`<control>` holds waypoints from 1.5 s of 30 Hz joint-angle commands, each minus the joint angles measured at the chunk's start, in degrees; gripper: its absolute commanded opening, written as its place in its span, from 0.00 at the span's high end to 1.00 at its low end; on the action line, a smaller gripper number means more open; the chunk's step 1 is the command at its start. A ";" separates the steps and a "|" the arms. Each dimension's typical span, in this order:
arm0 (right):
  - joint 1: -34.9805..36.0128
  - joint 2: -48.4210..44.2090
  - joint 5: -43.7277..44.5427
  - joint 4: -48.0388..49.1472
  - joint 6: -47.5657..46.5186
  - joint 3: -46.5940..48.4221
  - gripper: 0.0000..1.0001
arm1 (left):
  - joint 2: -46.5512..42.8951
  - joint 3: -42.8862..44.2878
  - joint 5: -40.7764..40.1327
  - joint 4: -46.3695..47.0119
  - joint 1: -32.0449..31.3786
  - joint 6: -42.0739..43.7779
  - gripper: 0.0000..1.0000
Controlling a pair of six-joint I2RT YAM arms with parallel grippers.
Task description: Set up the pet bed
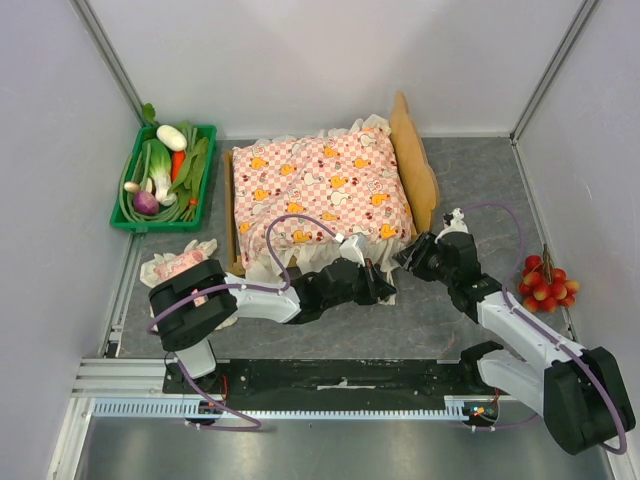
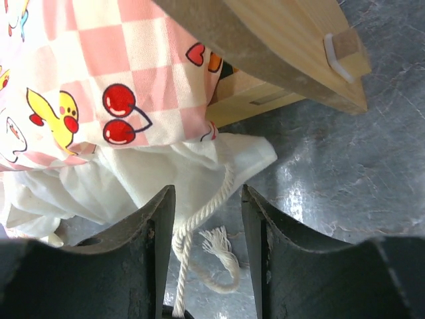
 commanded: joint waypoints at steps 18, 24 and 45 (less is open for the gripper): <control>-0.28 -5.70 -0.18 4.90 -6.45 -3.36 1.00 | -0.64 7.32 5.35 -1.96 3.73 0.76 0.98; -0.28 -7.02 -2.01 3.66 -9.26 -5.02 1.00 | -0.19 7.41 6.67 0.95 5.93 -3.72 0.98; -0.28 -13.70 -6.33 5.42 -11.64 -7.75 1.00 | 5.87 12.68 -3.43 -3.01 8.92 -10.58 0.98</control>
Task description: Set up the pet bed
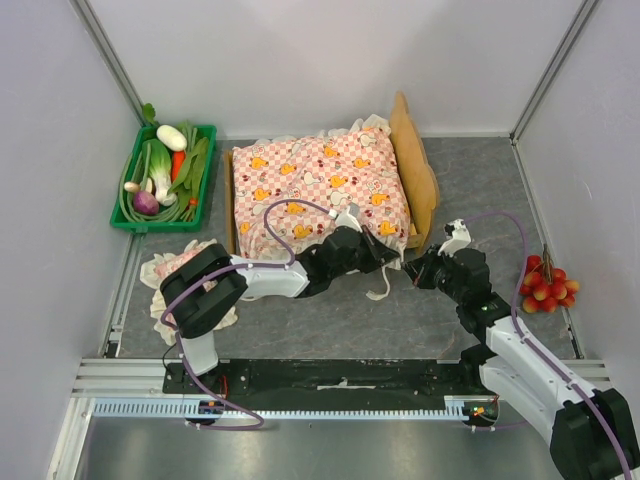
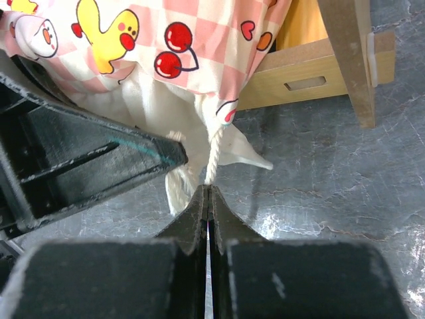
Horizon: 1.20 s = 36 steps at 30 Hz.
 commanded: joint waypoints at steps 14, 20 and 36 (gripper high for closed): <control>-0.13 -2.81 -5.45 3.34 -2.48 0.64 1.00 | 4.03 7.25 -9.71 -8.72 0.59 -3.00 0.98; -0.13 -1.75 -6.86 3.86 -2.75 0.99 1.00 | 4.56 10.49 -9.63 -11.17 0.77 -0.82 0.98; -0.13 3.17 -0.18 6.59 -3.45 7.23 1.00 | 4.65 8.83 -0.22 -16.36 -0.73 2.53 0.98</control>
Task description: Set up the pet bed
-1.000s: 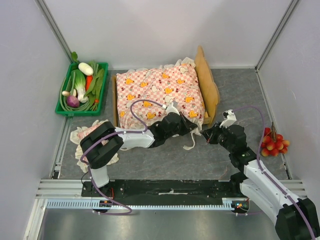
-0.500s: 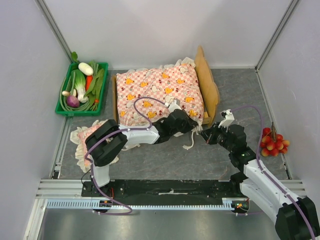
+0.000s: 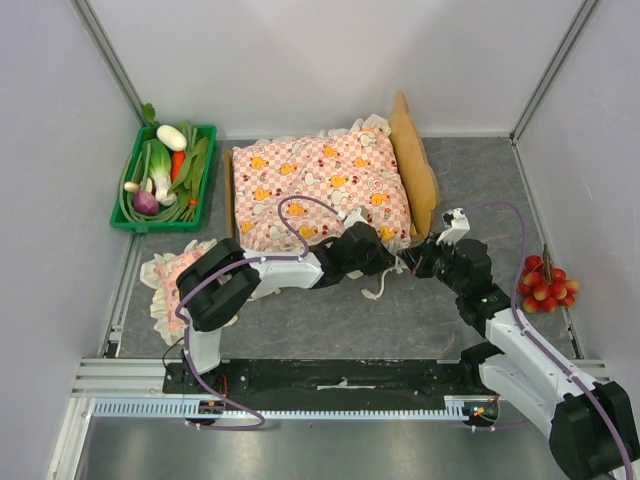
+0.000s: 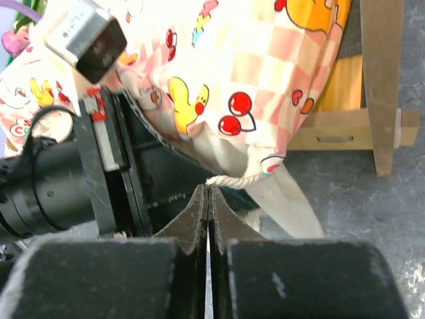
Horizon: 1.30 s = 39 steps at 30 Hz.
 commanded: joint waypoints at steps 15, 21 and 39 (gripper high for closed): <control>-0.02 -8.96 3.63 -19.10 -3.53 5.41 0.54 | -0.68 0.03 5.79 3.35 1.25 3.10 0.98; -0.02 -8.97 4.60 -26.94 0.16 5.76 0.63 | -0.86 0.03 6.32 3.88 1.51 3.02 0.98; -0.11 4.21 0.12 -10.25 5.44 2.77 0.64 | -0.25 0.03 8.16 5.46 1.69 2.31 0.98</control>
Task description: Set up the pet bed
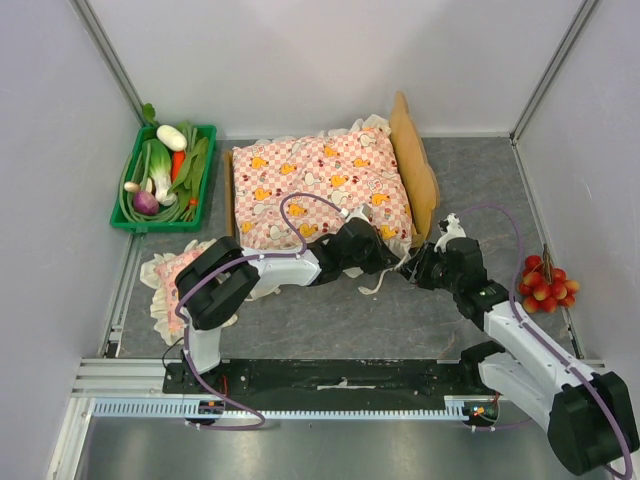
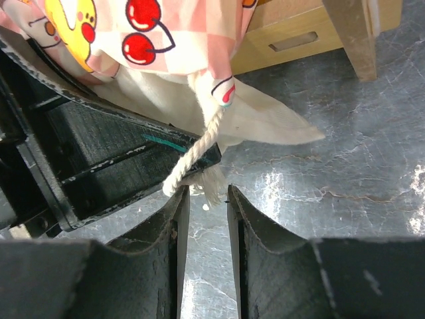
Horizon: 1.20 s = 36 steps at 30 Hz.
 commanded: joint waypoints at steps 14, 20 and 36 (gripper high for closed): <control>-0.46 2.87 -0.17 7.53 -2.56 -0.99 1.00 | -0.68 -0.68 2.03 4.94 0.27 0.82 0.98; -0.55 1.02 6.60 -4.95 -6.60 1.91 1.00 | -2.79 -2.44 1.94 4.25 0.18 4.95 0.85; -0.46 3.75 8.02 -4.80 -9.85 4.37 1.00 | -10.80 -8.94 -7.10 -2.96 -4.82 28.14 0.59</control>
